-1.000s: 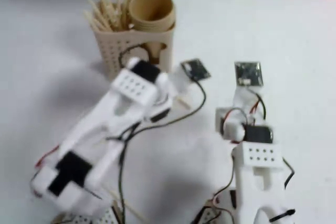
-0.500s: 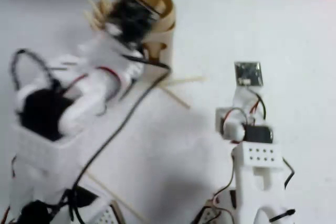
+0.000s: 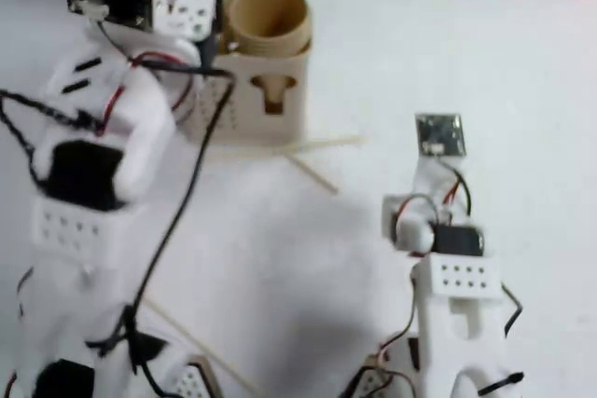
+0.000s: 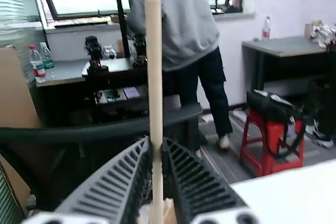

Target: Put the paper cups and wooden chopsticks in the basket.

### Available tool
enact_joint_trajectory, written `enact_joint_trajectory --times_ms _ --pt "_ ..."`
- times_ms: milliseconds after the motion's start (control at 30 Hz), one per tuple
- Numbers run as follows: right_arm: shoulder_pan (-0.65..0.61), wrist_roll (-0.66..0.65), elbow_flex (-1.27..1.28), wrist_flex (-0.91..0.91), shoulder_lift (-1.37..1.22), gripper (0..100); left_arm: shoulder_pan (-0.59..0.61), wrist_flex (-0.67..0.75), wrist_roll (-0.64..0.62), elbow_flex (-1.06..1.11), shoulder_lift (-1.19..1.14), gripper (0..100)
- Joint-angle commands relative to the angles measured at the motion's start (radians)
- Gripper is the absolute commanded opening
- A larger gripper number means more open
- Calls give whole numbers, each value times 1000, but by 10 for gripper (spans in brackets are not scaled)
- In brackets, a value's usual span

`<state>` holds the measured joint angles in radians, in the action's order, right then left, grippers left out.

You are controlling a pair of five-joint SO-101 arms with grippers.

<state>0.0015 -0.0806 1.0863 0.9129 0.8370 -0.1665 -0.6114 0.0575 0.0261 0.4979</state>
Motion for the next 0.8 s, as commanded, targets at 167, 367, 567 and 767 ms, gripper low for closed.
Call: enact_joint_trajectory --times_ms 167,367,567,767 --pt "7 12 -6 -36 15 28 82 391 -14 270 15 23" --pt "5 12 -6 -39 15 28 133 408 -14 290 -99 27" --pt "4 12 -6 -39 15 28 125 239 -14 239 -50 147" --pt "1 5 -6 -35 15 28 133 -21 -12 123 35 162"
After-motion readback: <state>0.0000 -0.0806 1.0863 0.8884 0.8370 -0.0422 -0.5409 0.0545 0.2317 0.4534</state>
